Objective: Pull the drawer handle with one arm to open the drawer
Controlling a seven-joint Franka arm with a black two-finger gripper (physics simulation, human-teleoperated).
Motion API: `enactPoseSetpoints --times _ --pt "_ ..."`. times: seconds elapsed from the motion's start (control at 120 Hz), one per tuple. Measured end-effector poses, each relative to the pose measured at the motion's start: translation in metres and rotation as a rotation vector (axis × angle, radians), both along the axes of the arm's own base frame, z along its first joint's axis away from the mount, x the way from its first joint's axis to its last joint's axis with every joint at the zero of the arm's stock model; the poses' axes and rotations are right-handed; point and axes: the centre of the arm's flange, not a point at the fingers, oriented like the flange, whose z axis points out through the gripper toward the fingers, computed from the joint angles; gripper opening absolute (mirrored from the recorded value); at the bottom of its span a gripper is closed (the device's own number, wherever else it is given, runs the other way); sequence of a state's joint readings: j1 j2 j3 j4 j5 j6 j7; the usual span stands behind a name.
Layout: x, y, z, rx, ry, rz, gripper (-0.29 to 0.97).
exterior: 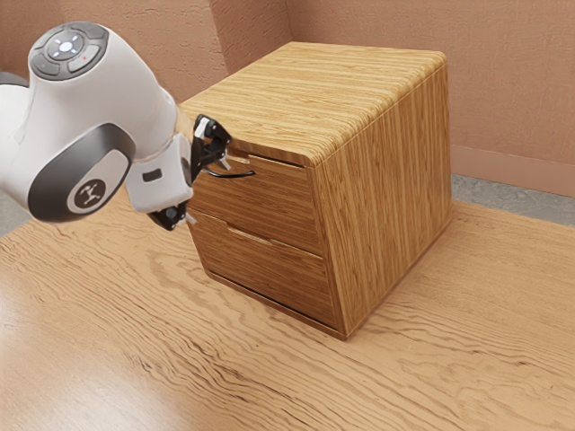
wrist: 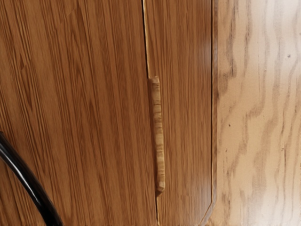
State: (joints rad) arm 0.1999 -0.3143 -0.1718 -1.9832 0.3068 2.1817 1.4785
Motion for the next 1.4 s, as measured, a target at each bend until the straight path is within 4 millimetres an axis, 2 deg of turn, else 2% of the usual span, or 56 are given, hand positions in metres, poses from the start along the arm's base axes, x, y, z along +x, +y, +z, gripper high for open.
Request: enactPoseSetpoints --times 0.767,0.883,1.1,1.15,1.2,1.25,1.275,1.292,1.308,1.35,1.375,1.4 --pt "0.007 0.004 -0.015 -0.008 0.025 0.009 0.70" --pt "0.009 0.003 -0.017 -0.010 0.026 0.006 0.67" --pt "0.006 0.003 -0.019 -0.008 0.030 0.008 0.68" --pt "0.000 0.002 -0.019 -0.006 0.031 0.010 0.66" --pt "-0.015 0.008 -0.019 -0.003 0.029 0.025 0.70" --pt "-0.045 0.022 -0.017 -0.003 0.017 0.058 0.66" --pt "-0.069 0.032 -0.015 -0.003 0.002 0.080 0.61" --pt "-0.086 0.039 -0.012 -0.006 -0.012 0.097 0.68" --pt "-0.106 0.045 -0.009 -0.011 -0.029 0.115 0.67" --pt "-0.172 0.062 0.010 -0.019 -0.109 0.182 0.67" --pt "-0.202 0.066 0.020 -0.018 -0.146 0.214 0.67" --pt "-0.221 0.058 0.035 -0.004 -0.180 0.224 0.66"
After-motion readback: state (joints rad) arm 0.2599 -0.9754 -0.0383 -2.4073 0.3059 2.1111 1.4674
